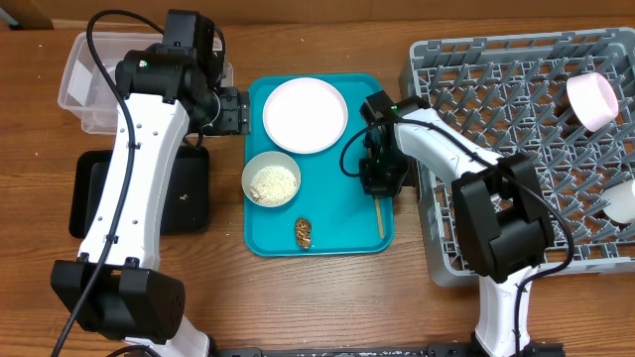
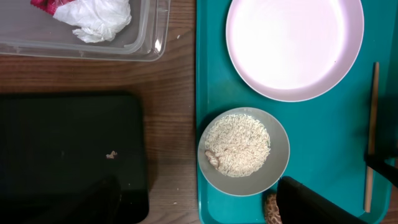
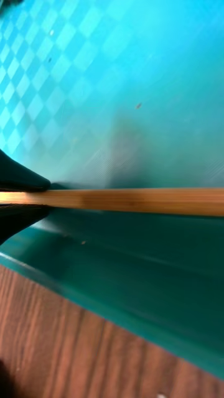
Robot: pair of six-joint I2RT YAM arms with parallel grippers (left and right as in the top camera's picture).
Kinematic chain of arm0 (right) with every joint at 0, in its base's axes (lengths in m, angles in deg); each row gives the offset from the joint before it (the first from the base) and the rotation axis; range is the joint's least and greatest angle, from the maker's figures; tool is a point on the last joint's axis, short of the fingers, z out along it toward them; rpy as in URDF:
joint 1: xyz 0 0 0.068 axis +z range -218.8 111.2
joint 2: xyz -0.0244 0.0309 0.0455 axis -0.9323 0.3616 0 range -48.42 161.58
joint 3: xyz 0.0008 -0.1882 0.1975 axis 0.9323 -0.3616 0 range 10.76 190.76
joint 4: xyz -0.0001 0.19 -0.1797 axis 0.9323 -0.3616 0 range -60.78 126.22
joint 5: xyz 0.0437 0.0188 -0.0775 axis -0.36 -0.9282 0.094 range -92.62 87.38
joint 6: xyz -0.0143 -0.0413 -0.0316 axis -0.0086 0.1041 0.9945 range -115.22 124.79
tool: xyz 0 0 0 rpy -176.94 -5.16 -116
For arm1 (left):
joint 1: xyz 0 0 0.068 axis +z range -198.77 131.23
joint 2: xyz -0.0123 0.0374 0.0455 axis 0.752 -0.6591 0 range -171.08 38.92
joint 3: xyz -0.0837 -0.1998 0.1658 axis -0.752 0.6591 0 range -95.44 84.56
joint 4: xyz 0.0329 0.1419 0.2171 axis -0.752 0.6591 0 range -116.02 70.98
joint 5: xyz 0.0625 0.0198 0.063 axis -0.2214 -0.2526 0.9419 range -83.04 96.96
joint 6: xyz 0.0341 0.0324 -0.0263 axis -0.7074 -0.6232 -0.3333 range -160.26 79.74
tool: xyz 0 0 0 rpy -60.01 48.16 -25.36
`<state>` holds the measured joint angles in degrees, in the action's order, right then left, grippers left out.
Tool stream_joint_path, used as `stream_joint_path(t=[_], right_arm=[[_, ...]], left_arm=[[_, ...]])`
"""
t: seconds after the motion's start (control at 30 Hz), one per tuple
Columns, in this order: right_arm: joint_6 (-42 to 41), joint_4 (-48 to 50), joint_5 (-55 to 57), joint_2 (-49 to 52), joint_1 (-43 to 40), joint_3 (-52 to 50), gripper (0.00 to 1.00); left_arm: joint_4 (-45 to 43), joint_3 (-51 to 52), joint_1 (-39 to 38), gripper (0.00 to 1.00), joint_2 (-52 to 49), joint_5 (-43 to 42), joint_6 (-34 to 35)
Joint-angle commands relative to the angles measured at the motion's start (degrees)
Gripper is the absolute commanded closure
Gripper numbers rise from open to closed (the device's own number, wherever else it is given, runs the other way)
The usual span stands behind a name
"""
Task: Sort waste into correct bins and load items into the dishwasher
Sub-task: 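Place the second chopstick in the dish rack beside the first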
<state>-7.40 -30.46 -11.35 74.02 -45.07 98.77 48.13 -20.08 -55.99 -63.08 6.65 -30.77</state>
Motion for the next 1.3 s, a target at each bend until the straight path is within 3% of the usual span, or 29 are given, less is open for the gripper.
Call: stream_joint_path(t=[0.0, 0.27, 0.53, 0.8, 1.03, 1.17, 1.27], right_arm=[[0.17, -2.14, 0.61, -0.79, 0.26, 4.37, 0.96], [3.63, -6.05, 3.17, -12.09, -1.73, 13.27, 0.96], [9.05, -12.63, 7.21, -17.31, -10.32, 14.05, 0.96], [18.47, -14.75, 3.72, -16.85, -16.63, 9.09, 0.96], [18.45, -10.19, 3.76, -16.85, -16.61, 2.84, 0.95], [18.45, -9.70, 3.76, -16.85, -16.72, 1.95, 0.84], [18.43, -10.01, 3.74, -16.90, -16.72, 2.05, 0.70]], left_arm=[[0.00, -0.94, 0.24, 0.18, 0.87, 0.72, 1.03], [-0.02, -0.94, 0.24, 0.18, 0.87, 0.72, 1.03], [-0.07, -0.94, 0.24, 0.18, 0.87, 0.72, 1.03], [-0.22, -0.94, 0.24, 0.18, 0.87, 0.33, 1.05], [-0.17, -0.94, 0.24, 0.16, 0.87, 0.28, 1.27], [-0.22, -0.94, 0.24, 0.15, 0.87, 0.28, 1.27], [-0.24, -0.94, 0.24, 0.14, 0.87, 0.28, 1.27]])
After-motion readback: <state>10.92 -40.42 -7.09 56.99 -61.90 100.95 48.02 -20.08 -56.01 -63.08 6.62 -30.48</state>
